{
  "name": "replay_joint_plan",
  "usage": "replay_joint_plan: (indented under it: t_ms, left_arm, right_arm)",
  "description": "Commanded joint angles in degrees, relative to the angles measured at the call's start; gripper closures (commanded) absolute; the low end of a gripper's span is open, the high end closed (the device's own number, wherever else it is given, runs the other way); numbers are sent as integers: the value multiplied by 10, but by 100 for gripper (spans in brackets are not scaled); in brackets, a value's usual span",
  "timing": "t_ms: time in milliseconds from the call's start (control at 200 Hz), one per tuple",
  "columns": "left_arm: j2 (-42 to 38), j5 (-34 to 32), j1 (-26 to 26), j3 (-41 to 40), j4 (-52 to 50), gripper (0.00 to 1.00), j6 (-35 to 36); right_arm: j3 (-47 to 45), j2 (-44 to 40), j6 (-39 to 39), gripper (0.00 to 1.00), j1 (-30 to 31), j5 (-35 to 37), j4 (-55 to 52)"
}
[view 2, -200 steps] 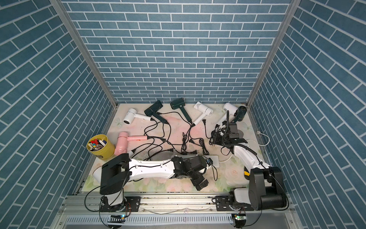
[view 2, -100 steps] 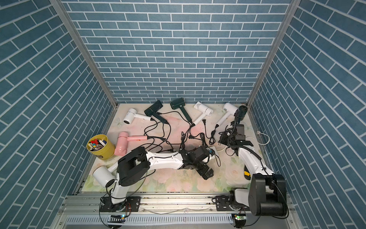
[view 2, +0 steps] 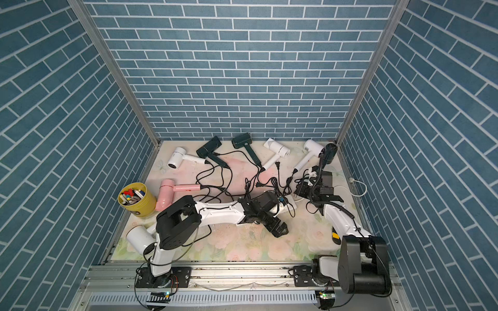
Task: Charge the blow dryers
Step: Move the socket to the center of the board, then pick up the plug from the center of the board.
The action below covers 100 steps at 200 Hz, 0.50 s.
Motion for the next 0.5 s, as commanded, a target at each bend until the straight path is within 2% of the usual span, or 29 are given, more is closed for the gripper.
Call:
replay_joint_plan:
  t_ms: [0, 130, 285, 495]
  left_arm:
    - [-60, -21, 10, -13, -16, 1, 8]
    - [-121, -55, 28, -40, -27, 1, 16]
    - [-190, -91, 78, -106, 9, 1, 6]
    - [-247, -55, 144, -197, 88, 0, -42]
  right_arm:
    - [-10, 2, -37, 100, 30, -4, 57]
    - [-36, -11, -68, 100, 67, 45, 86]
    - [-72, -20, -84, 100, 90, 93, 125]
    - [-112, -22, -102, 100, 120, 130, 179]
